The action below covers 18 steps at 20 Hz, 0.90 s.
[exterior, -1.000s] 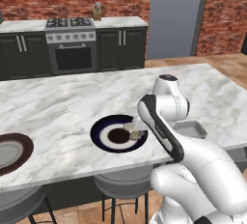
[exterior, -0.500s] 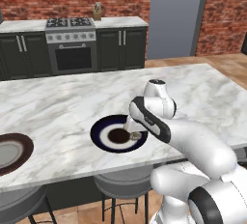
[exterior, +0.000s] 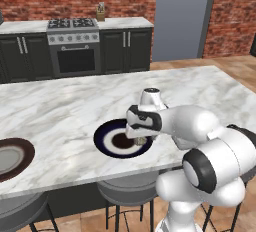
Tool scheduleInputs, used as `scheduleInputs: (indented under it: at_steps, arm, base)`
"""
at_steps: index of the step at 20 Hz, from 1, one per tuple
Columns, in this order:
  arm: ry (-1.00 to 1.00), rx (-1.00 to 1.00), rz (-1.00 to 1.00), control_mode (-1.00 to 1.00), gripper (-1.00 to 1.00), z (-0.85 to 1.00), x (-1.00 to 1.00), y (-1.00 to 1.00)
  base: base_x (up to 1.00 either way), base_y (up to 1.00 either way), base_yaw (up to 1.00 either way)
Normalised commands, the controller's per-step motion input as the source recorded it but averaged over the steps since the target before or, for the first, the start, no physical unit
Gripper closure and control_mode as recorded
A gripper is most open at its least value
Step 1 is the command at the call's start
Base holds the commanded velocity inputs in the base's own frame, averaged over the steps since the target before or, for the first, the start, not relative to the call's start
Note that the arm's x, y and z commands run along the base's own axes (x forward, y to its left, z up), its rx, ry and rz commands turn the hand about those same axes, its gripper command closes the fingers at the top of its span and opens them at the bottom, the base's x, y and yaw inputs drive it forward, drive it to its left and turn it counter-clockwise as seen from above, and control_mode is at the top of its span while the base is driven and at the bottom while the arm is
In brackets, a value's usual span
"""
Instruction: Place two dumplings into each of the tupperware containers and then place the containers in the fridge.
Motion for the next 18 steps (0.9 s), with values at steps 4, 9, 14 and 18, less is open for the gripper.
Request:
scheduleInputs:
  at_steps: [4,9,14,18]
  arm:
    - [0.08,0.0,-0.02,-1.0,-1.0,-0.17,0.47,0.0]
    - [0.07,0.0,0.0,-1.0,-1.0,-0.23,0.29,0.0]
    - [0.1,0.0,0.0,-1.0,-1.0,-0.29,0.02,0.0]
    - [0.09,0.0,0.0,-1.0,-1.0,-0.24,0.0,0.0]
  base:
    - [0.0,0.0,0.0]
    - [0.0,0.0,0.0]
    - [0.0,0.0,0.0]
    - [0.0,0.0,0.0]
